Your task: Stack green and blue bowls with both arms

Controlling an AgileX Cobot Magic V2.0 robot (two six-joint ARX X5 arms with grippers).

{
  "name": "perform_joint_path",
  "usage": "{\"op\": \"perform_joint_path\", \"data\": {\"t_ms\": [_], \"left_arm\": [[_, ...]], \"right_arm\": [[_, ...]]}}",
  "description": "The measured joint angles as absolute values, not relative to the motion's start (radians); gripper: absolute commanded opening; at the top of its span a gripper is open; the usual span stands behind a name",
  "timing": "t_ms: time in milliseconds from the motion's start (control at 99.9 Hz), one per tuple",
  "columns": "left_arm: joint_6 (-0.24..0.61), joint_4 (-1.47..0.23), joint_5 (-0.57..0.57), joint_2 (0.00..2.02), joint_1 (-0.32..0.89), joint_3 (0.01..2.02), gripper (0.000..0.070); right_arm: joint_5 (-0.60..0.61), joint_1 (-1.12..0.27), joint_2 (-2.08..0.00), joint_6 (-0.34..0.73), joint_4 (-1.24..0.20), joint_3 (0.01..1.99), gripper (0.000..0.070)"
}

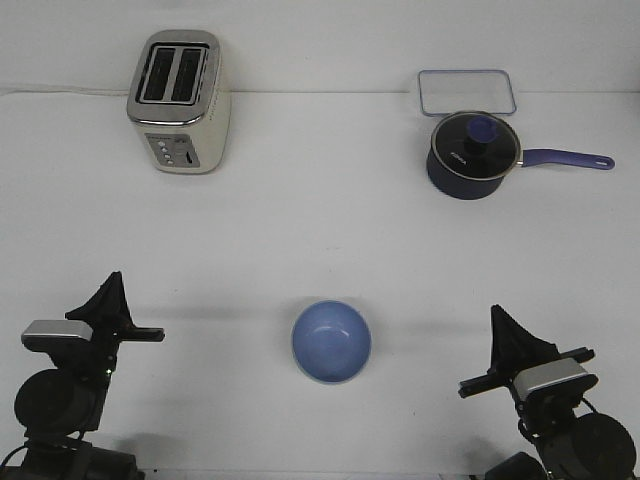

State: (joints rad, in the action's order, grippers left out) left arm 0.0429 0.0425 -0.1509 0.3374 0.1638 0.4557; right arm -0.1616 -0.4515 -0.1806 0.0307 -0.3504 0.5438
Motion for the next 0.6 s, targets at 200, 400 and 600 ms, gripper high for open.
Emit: {"op": "perform_joint_path", "data": {"t_ms": [200, 400, 600], "left_arm": [[0.012, 0.052, -0.097, 0.299, 0.124, 0.432, 0.0014], [0.009, 0.054, 0.054, 0.178, 0.051, 0.252, 0.0013], [0.009, 0.092, 0.056, 0.021, 0.048, 0.088, 0.0013]], "right_arm": [[-0.161, -0.451, -0.181, 0.031, -0.350, 0.544, 0.0009], [-0.162, -0.451, -0.181, 0.031, -0.350, 0.544, 0.0009], [-0.162, -0.451, -0.181, 0.031, -0.350, 0.544, 0.0009]]}}
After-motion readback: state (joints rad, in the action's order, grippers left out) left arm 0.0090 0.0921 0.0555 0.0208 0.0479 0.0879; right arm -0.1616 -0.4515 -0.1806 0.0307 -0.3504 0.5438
